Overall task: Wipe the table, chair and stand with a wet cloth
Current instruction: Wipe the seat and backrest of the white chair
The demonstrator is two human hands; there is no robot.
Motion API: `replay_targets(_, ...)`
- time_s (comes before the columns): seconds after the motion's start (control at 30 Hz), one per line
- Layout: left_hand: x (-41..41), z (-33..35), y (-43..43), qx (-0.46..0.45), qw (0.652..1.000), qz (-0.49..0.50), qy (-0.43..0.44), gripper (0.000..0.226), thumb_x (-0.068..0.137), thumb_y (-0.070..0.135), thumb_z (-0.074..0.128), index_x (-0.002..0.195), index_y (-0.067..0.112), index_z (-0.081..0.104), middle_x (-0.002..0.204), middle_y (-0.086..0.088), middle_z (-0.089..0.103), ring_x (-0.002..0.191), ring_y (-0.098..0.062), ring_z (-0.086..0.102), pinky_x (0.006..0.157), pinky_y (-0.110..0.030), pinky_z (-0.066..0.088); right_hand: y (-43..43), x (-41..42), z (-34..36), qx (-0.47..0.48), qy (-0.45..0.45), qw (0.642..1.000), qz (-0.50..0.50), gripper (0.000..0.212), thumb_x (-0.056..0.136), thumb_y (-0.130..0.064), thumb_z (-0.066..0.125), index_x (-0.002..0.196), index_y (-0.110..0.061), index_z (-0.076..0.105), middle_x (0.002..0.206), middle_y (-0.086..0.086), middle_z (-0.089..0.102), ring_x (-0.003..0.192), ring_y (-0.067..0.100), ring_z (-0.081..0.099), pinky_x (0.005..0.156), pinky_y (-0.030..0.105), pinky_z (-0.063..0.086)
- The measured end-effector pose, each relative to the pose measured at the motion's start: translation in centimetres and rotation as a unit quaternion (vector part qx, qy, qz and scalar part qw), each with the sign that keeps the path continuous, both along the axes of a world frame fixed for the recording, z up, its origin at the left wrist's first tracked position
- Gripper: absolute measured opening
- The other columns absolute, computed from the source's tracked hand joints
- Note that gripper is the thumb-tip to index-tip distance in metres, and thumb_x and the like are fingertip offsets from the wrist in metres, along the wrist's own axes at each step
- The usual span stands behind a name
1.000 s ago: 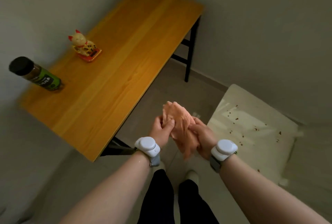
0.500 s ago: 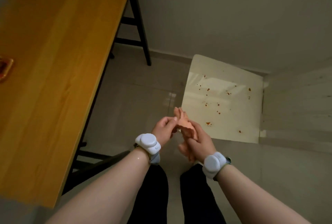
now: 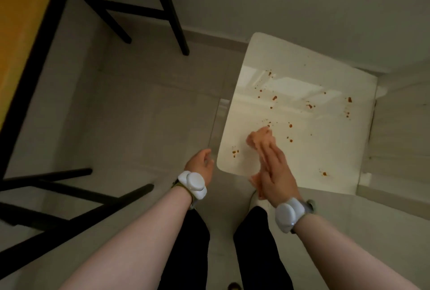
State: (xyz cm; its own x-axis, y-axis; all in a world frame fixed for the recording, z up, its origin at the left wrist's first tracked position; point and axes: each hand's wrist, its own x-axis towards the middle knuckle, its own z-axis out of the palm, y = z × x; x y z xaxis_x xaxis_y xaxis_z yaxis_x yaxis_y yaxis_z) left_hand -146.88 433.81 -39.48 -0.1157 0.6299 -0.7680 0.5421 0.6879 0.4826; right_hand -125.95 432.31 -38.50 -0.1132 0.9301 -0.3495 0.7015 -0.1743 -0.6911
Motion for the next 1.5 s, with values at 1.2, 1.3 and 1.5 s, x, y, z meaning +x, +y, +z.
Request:
replay_targets(1.2, 6.3, -8.1, 6.8, 0.171, 0.955, -0.188, 0.155, 0.059, 0.099, 0.023, 0.029, 0.149, 0.022, -0.002, 0.158, 0.002, -0.007, 0.146, -0.018, -0.002, 0.118, -0.043, 0.001, 2.6, 2.7, -9.3, 0.160, -0.245, 0.943, 0.160, 0.058, 0.081, -0.018, 0.043, 0.139, -0.019, 0.040, 0.147, 0.013, 0.040, 0.136, 0.038, 0.024, 0.098, 0.053, 0.039)
replay_targets(1.3, 6.6, -9.0, 6.4, 0.174, 0.950, -0.186, 0.182, 0.061, 0.098, 0.024, 0.029, 0.149, 0.023, -0.004, 0.158, 0.003, -0.010, 0.146, -0.018, -0.004, 0.118, -0.044, 0.000, 7.5, 4.3, -9.5, 0.156, -0.259, 0.933, 0.194, 0.060, 0.082, -0.015, 0.040, 0.142, -0.021, 0.037, 0.149, 0.013, 0.036, 0.137, 0.043, 0.026, 0.102, 0.057, 0.034)
replay_targets(1.5, 6.6, -9.2, 6.3, 0.211, 0.949, -0.159, 0.171, 0.061, 0.095, 0.020, 0.036, 0.150, 0.020, 0.008, 0.158, -0.002, 0.006, 0.144, -0.019, 0.012, 0.117, -0.042, 0.004, 9.0, 5.6, -10.1, 0.153, -0.243, 0.955, 0.065, 0.052, 0.086, -0.012, 0.041, 0.137, -0.008, 0.047, 0.143, 0.022, 0.041, 0.135, 0.044, 0.030, 0.102, 0.052, 0.038)
